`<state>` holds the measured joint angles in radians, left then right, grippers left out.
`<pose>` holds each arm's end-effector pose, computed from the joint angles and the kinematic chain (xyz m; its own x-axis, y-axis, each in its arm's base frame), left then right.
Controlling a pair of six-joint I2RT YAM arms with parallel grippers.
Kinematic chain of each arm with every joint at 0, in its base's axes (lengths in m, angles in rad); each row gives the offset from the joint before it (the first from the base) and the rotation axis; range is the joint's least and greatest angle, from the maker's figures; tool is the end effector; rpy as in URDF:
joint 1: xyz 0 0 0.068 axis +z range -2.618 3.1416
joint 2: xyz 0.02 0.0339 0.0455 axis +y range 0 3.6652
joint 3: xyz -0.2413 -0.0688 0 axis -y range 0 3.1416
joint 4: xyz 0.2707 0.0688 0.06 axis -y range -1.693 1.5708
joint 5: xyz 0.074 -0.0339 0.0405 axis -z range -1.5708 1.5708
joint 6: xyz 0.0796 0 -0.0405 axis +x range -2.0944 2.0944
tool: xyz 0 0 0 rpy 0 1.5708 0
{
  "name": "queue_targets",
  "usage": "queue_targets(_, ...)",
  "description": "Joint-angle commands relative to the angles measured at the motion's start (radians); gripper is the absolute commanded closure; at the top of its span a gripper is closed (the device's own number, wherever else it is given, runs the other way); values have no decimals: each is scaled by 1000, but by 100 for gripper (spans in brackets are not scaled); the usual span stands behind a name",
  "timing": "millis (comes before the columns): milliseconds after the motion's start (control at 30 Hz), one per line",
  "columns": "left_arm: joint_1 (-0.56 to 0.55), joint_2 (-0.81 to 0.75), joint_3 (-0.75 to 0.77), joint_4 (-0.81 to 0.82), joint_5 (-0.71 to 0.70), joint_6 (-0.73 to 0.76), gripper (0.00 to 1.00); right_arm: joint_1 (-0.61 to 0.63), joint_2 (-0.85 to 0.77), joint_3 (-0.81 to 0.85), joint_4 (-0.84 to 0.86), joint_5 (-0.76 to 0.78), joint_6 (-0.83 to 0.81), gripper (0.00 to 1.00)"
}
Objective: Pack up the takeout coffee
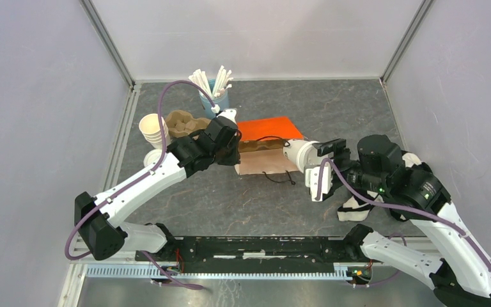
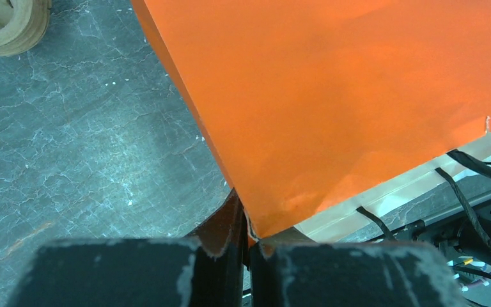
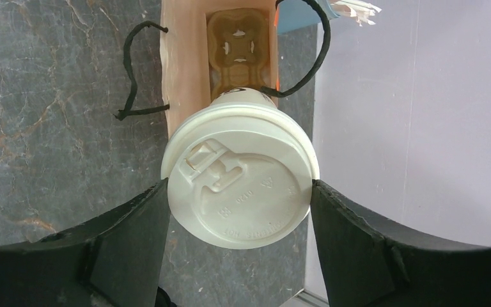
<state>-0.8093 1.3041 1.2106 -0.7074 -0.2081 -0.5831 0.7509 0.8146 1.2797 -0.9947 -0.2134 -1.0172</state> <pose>0.2446 -0.2328 0.2717 -0.7489 0.0048 -0.6627 0.2356 0.9366 -0.2594 0.1351 0.1491 0.3874 0.4867 -0.6829 -0.5447 -0.7350 0.0169 -0.6779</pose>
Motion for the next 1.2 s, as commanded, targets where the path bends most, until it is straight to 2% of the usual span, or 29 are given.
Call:
queue_targets(0,-4,-20,31,25,1,3,91,4,5,-21,25,-24,-37,62)
queue_targets(167,-4,-20,36,16,7,-3,91,3,7,-59,83,-47,-35,68)
queue_targets(333,-4,-23,36,17,11,-15,91,3,5,-100,159,-58,-34,68)
queue_targets(700,-3,10,77,16,46,-7,91,43,112,-95,232,-65,-35,71)
queue_targets(1000,-4,-6,15,30,111,-21,91,77,233,-68,270,48,-43,72)
queue_targets(1167,-4,-25,-4,41,125,-5,91,137,293,-55,264,125,-54,71)
